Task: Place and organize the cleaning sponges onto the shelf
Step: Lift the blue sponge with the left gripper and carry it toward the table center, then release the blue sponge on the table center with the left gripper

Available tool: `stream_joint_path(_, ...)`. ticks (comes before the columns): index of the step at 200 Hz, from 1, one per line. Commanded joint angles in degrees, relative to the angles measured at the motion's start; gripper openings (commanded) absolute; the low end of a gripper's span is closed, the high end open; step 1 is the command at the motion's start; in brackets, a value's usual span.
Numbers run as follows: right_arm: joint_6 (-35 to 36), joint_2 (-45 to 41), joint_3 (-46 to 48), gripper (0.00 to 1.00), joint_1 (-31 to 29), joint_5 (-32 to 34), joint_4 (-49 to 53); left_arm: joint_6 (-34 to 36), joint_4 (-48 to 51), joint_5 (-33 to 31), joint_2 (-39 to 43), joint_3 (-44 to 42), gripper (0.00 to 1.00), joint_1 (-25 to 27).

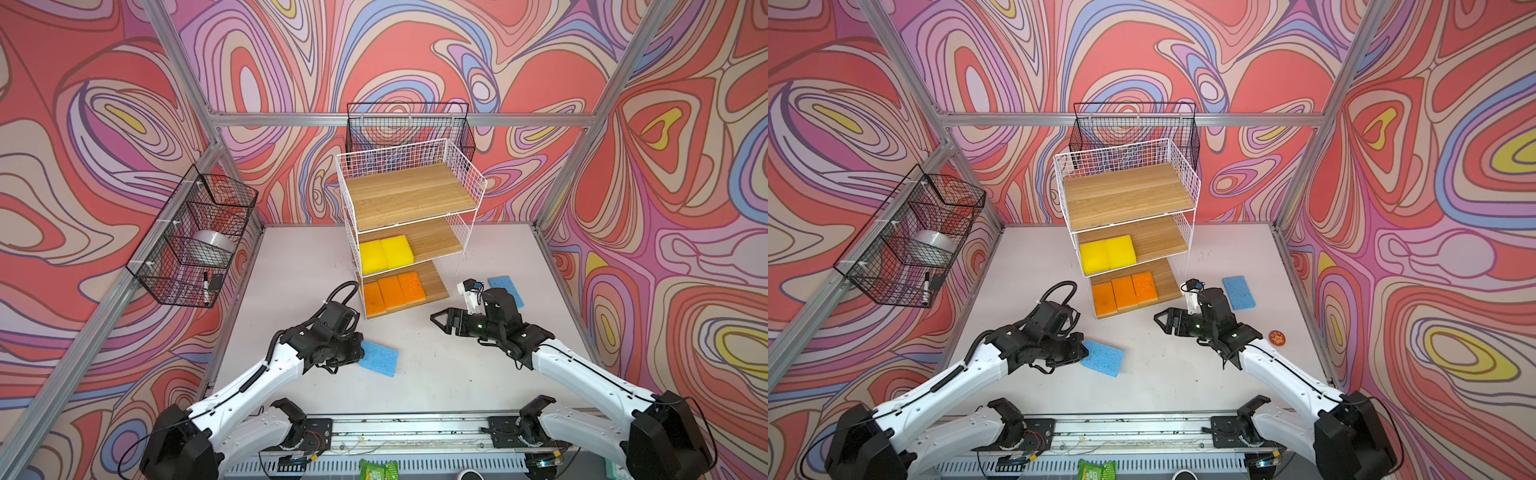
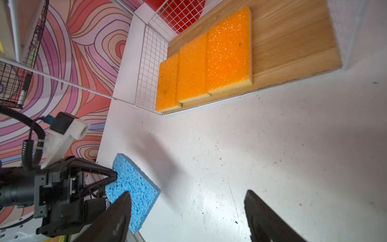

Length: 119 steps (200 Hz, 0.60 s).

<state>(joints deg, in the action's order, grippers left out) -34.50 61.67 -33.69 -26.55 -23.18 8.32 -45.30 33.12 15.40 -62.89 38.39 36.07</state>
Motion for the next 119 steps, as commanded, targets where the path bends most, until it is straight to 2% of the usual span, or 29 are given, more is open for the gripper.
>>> stream_joint_path(1, 0.8, -0.4, -2.1, 0.86, 0.3, -1.5, 2.9, 0.0, -9.0, 0.0, -4.9, 1.1, 0.0, 1.2)
stream_joint_path(40, 0.3, 0.5, -1.2, 0.86, 0.4, -0.7, 3.0, 1.8, -17.5, 1.1, -14.5, 3.5, 0.0, 1.6)
stream_joint_path(55, 0.5, 1.2, -1.0, 0.86, 0.4, -0.7, 2.8, 2.1, -20.4, 1.5, -17.0, 3.7, 0.06, 1.6)
stream_joint_path(62, 1.0, 1.7, -1.0, 0.86, 0.4, -0.8, 2.8, 2.3, -20.8, 1.8, -18.1, 3.8, 0.12, 1.6)
stream_joint_path(94, 3.0, 4.3, -1.9, 0.87, 0.4, -1.5, 3.2, 3.3, -21.5, 1.4, -19.0, 3.2, 0.53, 1.6)
stream_joint_path(105, 3.5, 5.1, -1.9, 0.86, 0.4, -1.8, 3.1, 3.8, -20.7, 1.0, -18.1, 3.0, 0.61, 1.6)
stream_joint_path(119, 3.8, 6.2, -2.0, 0.82, 0.3, -2.1, 2.6, 4.5, -19.3, 0.3, -16.7, 2.9, 0.67, 1.6)
